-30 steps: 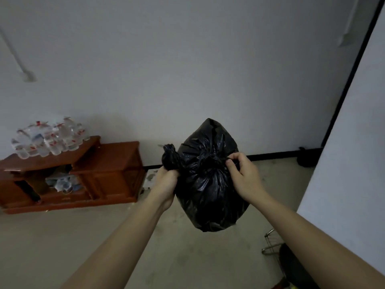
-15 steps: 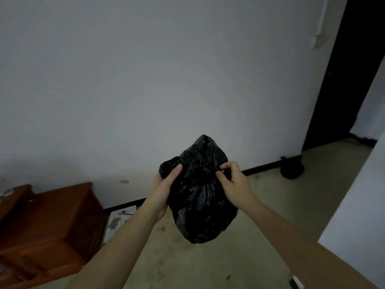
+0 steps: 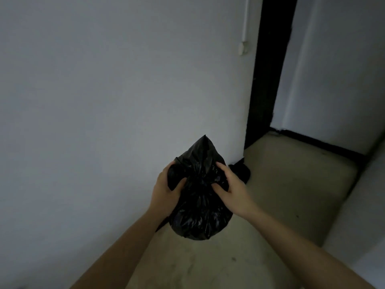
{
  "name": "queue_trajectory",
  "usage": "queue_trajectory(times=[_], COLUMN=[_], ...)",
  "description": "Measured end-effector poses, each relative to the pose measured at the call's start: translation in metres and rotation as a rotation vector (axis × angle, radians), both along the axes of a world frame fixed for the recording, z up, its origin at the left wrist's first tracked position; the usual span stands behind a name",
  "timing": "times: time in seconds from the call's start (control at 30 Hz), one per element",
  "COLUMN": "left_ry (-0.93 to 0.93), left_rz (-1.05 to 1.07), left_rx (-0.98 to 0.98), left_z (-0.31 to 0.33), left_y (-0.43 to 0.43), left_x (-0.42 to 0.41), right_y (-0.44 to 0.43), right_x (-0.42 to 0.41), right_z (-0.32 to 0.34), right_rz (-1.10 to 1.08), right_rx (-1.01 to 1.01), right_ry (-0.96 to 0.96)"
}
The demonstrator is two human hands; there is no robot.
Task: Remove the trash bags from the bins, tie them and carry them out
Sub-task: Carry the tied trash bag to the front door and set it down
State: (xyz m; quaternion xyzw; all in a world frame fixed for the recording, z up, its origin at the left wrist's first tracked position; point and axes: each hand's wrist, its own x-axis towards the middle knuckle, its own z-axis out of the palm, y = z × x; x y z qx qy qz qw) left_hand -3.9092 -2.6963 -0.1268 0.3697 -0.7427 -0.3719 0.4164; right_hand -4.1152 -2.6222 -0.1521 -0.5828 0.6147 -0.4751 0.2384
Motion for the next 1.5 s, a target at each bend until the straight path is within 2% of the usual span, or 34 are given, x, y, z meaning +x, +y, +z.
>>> queue_trajectory(times=[0.17, 0.23, 0.4, 0.53, 0.7, 0.8, 0.93, 1.07, 1.37, 1.5], left_ry=[-0.186, -0.239, -0.38, -0.529, -0.628, -0.75, -0.89, -0.896, -1.087, -1.156], left_rz=[-0.175, -0.171, -0.176, -0.163, -0.105, -0.111, -0.152, -0.196, -0.381, -0.404], left_rx=[-0.017, -0.085, -0.226, -0.3, -0.312, -0.326, -0.381, -0.286, -0.051, 0.003], left_z=[-0.032, -0.042, -0.068, -0.075, -0.087, -0.11, -0.143, -0.199, -0.345, -0.426], left_y=[-0.121, -0.152, -0.231, -0.308, -0.38, -0.428, -0.488, -0.552, -0.63, -0.651], left_x=[-0.103, -0.151, -0.262, -0.348, -0.412, -0.443, -0.475, -0.506, -0.571, -0.598], right_y=[-0.071, -0.104, -0.194, -0.271, -0.355, -0.406, -0.452, -0.499, -0.578, -0.608], right_x=[-0.095, -0.139, -0.245, -0.328, -0.404, -0.443, -0.479, -0.513, -0.578, -0.6], right_z=[-0.019, -0.035, -0.082, -0.087, -0.091, -0.113, -0.144, -0.201, -0.345, -0.435], right_rz=[-0.139, -0.158, -0.211, -0.243, -0.282, -0.285, -0.264, -0.169, -0.046, -0.024], right_rx=[0.03, 0.025, -0.095, -0.097, -0.093, -0.116, 0.049, 0.257, 0.636, 0.678], right_ry=[0.057, 0.092, 0.365, 0.531, 0.661, 0.76, 0.897, 0.978, 0.846, 0.822])
